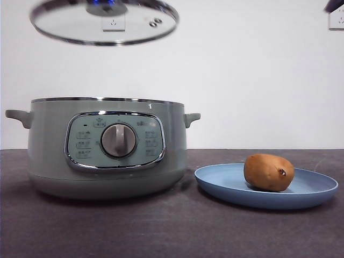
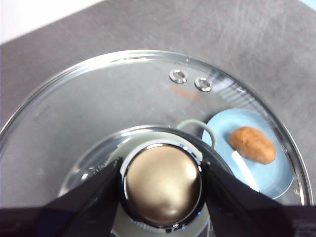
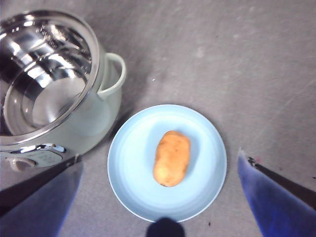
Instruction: Take the potato out from the steamer,put the potato on the plate,close the lid
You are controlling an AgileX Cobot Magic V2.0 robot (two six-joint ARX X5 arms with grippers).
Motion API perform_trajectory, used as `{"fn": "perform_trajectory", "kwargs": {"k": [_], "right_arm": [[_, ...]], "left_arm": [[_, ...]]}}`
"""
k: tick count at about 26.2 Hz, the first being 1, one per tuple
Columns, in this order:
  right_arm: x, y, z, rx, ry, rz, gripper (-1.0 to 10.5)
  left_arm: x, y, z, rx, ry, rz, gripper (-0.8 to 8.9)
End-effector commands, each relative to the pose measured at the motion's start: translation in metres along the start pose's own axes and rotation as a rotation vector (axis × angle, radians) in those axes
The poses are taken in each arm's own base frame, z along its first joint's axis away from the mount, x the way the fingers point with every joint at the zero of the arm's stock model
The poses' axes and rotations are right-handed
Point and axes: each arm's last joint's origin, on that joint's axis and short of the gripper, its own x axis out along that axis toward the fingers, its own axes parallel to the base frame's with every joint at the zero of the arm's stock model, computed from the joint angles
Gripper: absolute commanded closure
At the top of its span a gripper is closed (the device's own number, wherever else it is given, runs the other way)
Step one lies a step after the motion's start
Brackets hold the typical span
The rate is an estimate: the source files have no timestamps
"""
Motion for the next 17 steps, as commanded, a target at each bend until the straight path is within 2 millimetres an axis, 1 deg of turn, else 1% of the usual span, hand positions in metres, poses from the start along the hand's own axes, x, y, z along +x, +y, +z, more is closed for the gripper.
{"fn": "perform_trajectory", "kwargs": {"k": [1, 4, 10, 14, 17], "right_arm": [[-0.006, -0.003, -0.003, 0.017, -0.002, -0.017, 3.9], [-0.010, -0.007, -0.005, 0.031, 0.003, -0.032, 3.9], [-0.012, -0.011, -0.008, 0.042, 0.027, -0.049, 3.9], [-0.012, -0.011, -0.009, 0.043, 0.036, -0.048, 3.9], [-0.012, -0.011, -0.010, 0.043, 0.043, -0.048, 3.9]], "left_arm": [[0.012, -0.006, -0.005, 0.012, -0.006, 0.037, 8.21], [0.027, -0.009, -0.016, 0.004, 0.006, 0.056, 8.21], [0.050, -0.012, -0.061, -0.043, -0.040, 0.058, 8.21], [0.064, -0.011, -0.070, -0.044, -0.099, 0.051, 8.22], [0.070, -0.015, -0.075, -0.061, -0.077, 0.053, 8.22]]}}
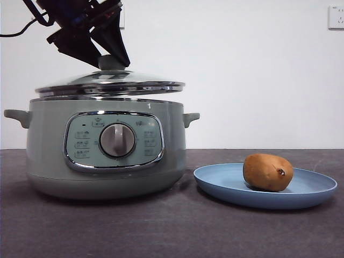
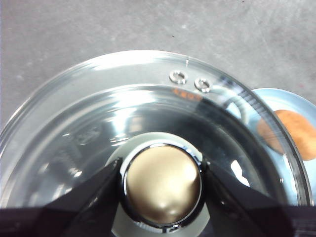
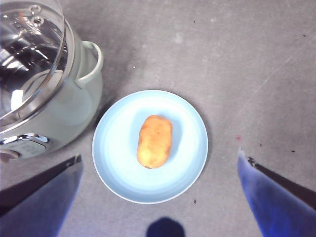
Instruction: Take the potato out from the steamer,put the potato on the plate,close the lid
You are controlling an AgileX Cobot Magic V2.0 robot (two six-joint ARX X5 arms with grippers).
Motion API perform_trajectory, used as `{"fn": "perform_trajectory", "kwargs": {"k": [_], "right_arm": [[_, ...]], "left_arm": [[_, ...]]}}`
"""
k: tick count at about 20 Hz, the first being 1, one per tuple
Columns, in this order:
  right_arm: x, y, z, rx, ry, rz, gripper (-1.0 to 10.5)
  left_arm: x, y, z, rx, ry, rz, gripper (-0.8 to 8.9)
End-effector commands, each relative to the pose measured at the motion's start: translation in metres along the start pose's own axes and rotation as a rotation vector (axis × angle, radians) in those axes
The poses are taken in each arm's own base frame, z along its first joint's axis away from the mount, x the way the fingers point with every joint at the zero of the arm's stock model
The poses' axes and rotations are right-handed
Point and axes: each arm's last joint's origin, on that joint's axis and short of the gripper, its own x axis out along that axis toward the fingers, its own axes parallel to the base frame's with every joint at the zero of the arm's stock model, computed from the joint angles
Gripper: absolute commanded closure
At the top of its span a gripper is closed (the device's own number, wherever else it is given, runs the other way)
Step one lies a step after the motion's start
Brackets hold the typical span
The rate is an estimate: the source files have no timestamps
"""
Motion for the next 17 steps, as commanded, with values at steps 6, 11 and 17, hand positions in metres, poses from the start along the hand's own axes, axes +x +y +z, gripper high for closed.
{"fn": "perform_trajectory", "kwargs": {"k": [6, 11, 17], "right_arm": [[0.000, 0.000, -0.002, 0.003, 0.019, -0.001, 3.9], [0.000, 0.000, -0.002, 0.002, 0.019, 0.000, 3.9], [0.000, 0.000, -0.002, -0.002, 0.018, 0.000, 3.9]], "left_arm": [[0.000, 0.000, -0.007, -0.016, 0.050, 0.068, 8.22], [0.018, 0.002, -0.034, -0.026, 0.084, 0.069, 8.22], [0.021, -0.002, -0.034, -0.029, 0.049, -0.044, 8.22]]}}
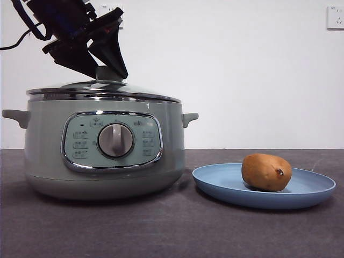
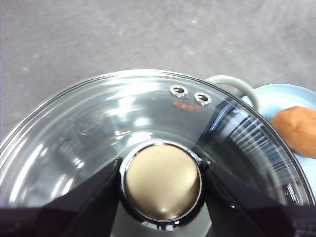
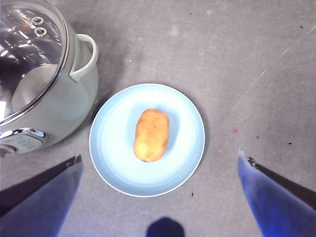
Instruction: Take the potato out from the steamer,put the potato on the plate,close the lid
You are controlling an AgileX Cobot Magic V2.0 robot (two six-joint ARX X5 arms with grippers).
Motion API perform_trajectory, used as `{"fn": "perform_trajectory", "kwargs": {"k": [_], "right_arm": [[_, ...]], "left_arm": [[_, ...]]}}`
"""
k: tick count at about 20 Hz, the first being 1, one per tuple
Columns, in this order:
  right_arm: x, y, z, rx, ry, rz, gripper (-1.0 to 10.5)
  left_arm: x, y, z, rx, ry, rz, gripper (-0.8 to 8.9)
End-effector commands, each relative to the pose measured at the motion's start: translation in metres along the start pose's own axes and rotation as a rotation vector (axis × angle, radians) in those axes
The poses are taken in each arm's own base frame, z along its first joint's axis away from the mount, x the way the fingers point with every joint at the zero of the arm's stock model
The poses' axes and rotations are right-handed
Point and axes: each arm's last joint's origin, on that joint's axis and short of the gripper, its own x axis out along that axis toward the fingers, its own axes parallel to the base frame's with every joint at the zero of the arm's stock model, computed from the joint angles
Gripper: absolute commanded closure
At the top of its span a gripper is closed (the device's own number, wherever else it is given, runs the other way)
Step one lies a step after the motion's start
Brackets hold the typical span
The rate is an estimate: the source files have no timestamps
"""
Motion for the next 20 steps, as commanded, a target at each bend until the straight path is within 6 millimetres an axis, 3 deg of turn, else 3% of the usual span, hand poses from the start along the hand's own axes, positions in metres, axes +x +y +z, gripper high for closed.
{"fn": "perform_trajectory", "kwargs": {"k": [1, 6, 7, 9, 10, 17, 20], "right_arm": [[0.000, 0.000, 0.000, -0.002, -0.002, 0.001, 3.9], [-0.001, 0.000, -0.001, -0.002, -0.001, 0.002, 3.9], [-0.001, 0.000, -0.001, -0.002, -0.001, 0.002, 3.9], [-0.001, 0.000, -0.001, -0.002, -0.001, 0.002, 3.9], [-0.001, 0.000, -0.001, -0.002, -0.002, 0.002, 3.9], [-0.001, 0.000, -0.001, -0.002, -0.003, 0.002, 3.9], [-0.001, 0.000, -0.001, -0.003, -0.003, 0.007, 3.9]], "left_arm": [[0.010, -0.002, -0.012, -0.020, 0.051, -0.068, 8.22], [0.010, 0.003, -0.015, -0.022, 0.095, 0.081, 8.10], [0.010, 0.003, -0.016, -0.023, 0.099, 0.082, 7.73], [0.010, 0.003, -0.016, -0.023, 0.096, 0.082, 4.84], [0.010, 0.003, -0.015, -0.023, 0.092, 0.082, 3.92], [0.009, 0.003, -0.009, -0.018, 0.047, 0.083, 3.84], [-0.003, 0.002, 0.008, -0.016, 0.034, 0.084, 3.84]]}}
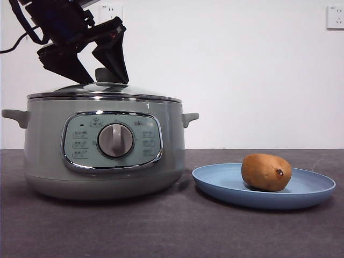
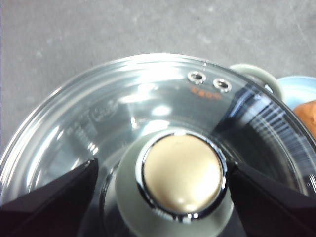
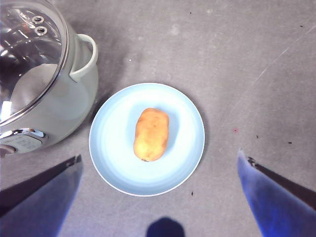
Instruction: Take the potato out from the steamer,put the potato on the plate,close the lid
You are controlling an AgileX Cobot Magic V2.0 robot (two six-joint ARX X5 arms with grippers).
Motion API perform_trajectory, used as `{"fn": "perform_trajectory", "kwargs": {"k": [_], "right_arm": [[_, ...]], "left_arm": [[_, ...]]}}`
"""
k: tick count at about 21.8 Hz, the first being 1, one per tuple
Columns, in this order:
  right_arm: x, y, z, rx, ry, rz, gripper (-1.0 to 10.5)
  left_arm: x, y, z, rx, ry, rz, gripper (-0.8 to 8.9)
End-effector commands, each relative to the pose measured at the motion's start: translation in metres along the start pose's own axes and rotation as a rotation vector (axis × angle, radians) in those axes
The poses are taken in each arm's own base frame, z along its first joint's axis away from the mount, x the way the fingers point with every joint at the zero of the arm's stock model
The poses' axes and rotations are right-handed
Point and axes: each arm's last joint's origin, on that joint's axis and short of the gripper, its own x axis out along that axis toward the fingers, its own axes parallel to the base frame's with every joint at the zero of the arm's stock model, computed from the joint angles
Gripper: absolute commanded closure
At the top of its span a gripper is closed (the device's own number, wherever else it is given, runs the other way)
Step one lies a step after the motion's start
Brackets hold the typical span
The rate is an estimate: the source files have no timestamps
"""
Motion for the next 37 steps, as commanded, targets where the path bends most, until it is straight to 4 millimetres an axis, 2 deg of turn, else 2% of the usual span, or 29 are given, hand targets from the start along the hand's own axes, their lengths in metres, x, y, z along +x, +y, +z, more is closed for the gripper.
{"fn": "perform_trajectory", "kwargs": {"k": [1, 4, 8, 11, 13, 16, 17, 18, 19, 21, 22, 23, 37], "right_arm": [[0.000, 0.000, 0.000, -0.005, -0.005, 0.009, 3.9], [0.000, 0.002, 0.000, -0.025, -0.007, 0.069, 3.9], [-0.001, 0.008, 0.004, -0.058, -0.035, 0.262, 3.9], [-0.002, 0.011, 0.005, -0.073, -0.051, 0.358, 3.9], [-0.003, 0.012, 0.005, -0.096, -0.047, 0.421, 3.9], [-0.003, 0.014, 0.003, -0.105, -0.038, 0.468, 3.9], [-0.004, 0.014, 0.003, -0.105, -0.038, 0.474, 4.5], [-0.004, 0.014, 0.004, -0.105, -0.038, 0.474, 5.2], [-0.004, 0.014, 0.004, -0.106, -0.039, 0.474, 6.1], [-0.004, 0.014, 0.004, -0.121, -0.043, 0.474, 8.3], [-0.004, 0.014, 0.004, -0.134, -0.046, 0.473, 9.3], [-0.004, 0.014, 0.004, -0.143, -0.048, 0.473, 9.7], [-0.004, 0.014, 0.009, -0.158, -0.100, 0.472, 9.5]], "left_arm": [[-0.014, -0.001, 0.020, 0.004, -0.017, 0.002, 3.84], [-0.049, -0.003, 0.050, 0.009, 0.005, 0.001, 3.85], [-0.121, -0.011, 0.083, 0.037, 0.049, -0.034, 3.86], [-0.168, -0.019, 0.089, 0.075, 0.083, -0.186, 3.86], [-0.183, -0.024, 0.087, 0.086, 0.104, -0.276, 3.86], [-0.190, -0.032, 0.086, 0.105, 0.086, -0.346, 3.87], [-0.189, -0.035, 0.086, 0.113, 0.087, -0.353, 4.04], [-0.189, -0.037, 0.086, 0.118, 0.089, -0.359, 4.64], [-0.189, -0.038, 0.086, 0.123, 0.089, -0.364, 5.67], [-0.189, -0.041, 0.086, 0.149, 0.088, -0.374, 8.37], [-0.189, -0.043, 0.086, 0.167, 0.086, -0.380, 8.14], [-0.189, -0.044, 0.085, 0.174, 0.086, -0.383, 8.21], [-0.189, -0.045, 0.088, 0.135, 0.075, -0.362, 8.17]]}}
